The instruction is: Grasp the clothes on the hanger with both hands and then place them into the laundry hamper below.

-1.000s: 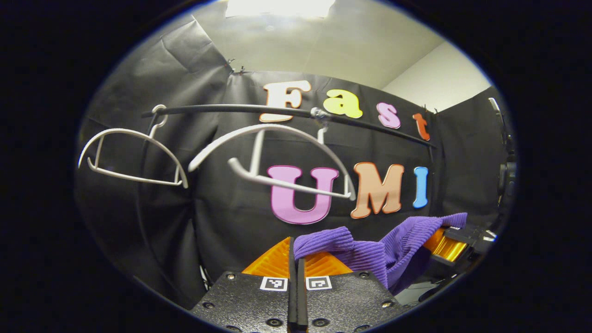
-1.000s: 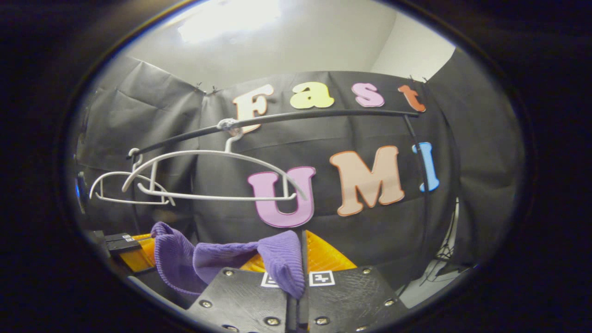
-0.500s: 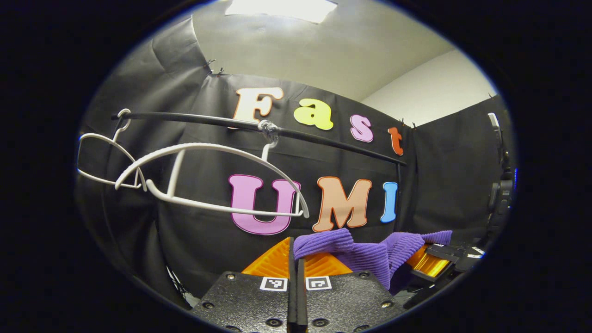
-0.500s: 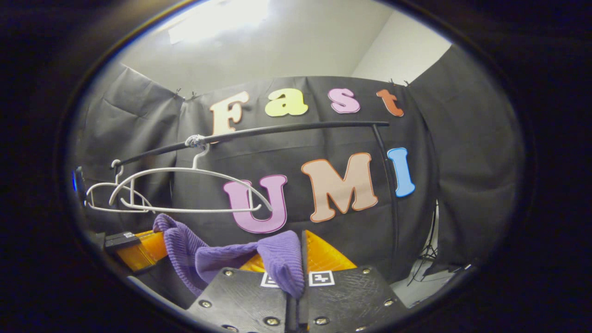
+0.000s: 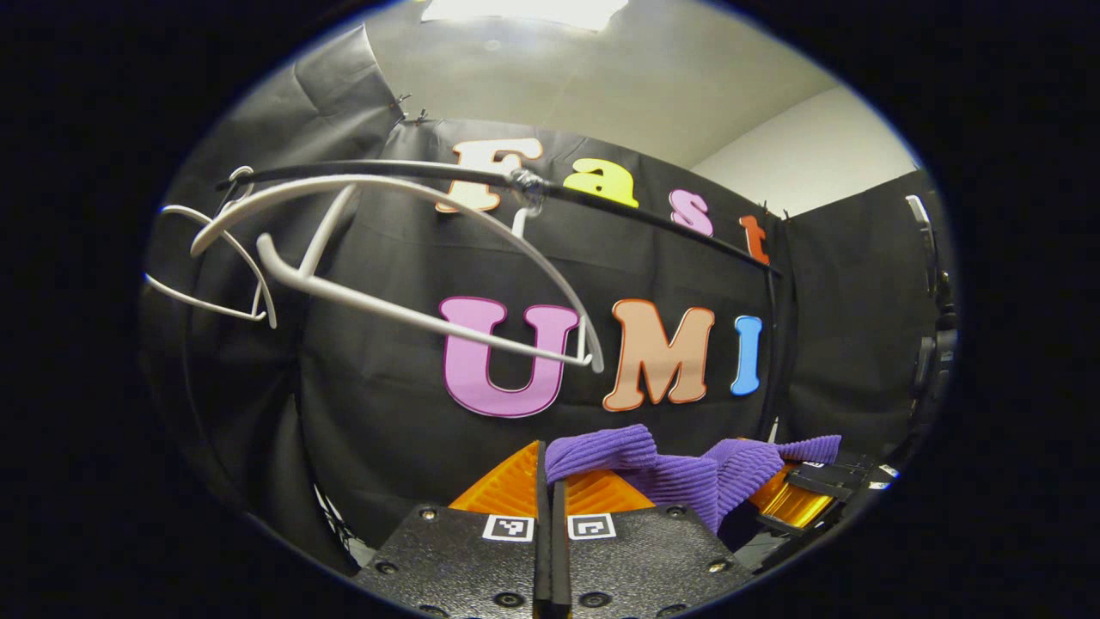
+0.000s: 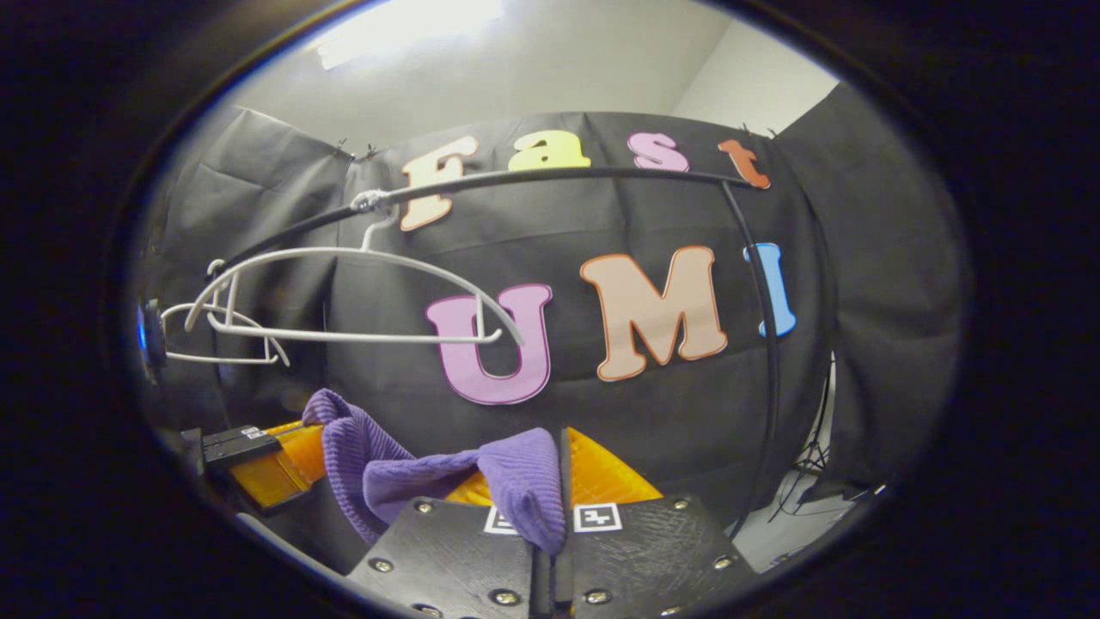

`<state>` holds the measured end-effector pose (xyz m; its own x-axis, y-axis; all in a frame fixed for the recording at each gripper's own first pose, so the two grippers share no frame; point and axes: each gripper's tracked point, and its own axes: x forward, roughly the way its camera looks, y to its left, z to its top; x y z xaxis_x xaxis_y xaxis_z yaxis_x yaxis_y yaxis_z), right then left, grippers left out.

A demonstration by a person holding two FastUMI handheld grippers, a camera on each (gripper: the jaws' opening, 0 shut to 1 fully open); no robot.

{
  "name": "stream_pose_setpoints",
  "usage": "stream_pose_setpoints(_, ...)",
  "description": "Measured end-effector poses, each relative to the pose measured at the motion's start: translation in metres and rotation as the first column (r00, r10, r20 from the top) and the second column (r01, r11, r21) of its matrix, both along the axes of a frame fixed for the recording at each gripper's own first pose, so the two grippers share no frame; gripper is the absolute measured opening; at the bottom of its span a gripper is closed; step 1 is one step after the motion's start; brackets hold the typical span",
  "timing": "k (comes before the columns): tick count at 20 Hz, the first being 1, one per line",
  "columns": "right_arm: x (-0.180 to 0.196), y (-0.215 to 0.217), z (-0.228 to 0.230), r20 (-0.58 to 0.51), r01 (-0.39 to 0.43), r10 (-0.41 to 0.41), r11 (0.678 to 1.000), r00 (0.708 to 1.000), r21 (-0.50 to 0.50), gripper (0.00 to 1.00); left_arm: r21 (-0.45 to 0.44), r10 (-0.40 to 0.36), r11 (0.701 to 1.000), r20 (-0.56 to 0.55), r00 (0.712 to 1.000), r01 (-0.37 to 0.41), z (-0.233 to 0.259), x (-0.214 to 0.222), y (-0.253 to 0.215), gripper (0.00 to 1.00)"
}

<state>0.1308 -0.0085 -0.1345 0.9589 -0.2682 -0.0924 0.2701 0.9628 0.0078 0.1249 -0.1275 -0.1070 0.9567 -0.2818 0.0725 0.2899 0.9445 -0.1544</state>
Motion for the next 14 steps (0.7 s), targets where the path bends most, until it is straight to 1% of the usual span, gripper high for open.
stream_pose_setpoints(2,0.008,0.006,-0.020,-0.031,-0.008,0.008,1.000,0.999,0.012,0.05,0.013,0.012,1.000,-0.026,1.000,-0.012,-0.018,0.006,0.006,0.00)
stream_pose_setpoints(4,0.013,0.009,-0.042,-0.063,-0.012,0.013,1.000,0.998,0.026,0.05,0.021,0.041,0.999,-0.048,0.998,-0.040,-0.036,0.014,0.016,0.00)
stream_pose_setpoints(7,0.020,0.013,-0.078,-0.113,-0.012,0.017,0.999,0.993,0.043,0.05,0.029,0.058,0.998,-0.100,0.993,-0.055,-0.072,0.025,0.022,0.00)
stream_pose_setpoints(11,0.023,0.012,-0.132,-0.198,0.006,0.004,0.999,0.980,0.049,0.05,0.051,0.068,0.997,-0.160,0.985,-0.061,-0.123,0.037,0.027,0.00)
stream_pose_setpoints(14,0.022,0.002,-0.171,-0.262,0.022,-0.015,1.000,0.965,0.023,0.05,0.080,0.092,0.994,-0.225,0.970,-0.075,-0.168,0.046,0.031,0.00)
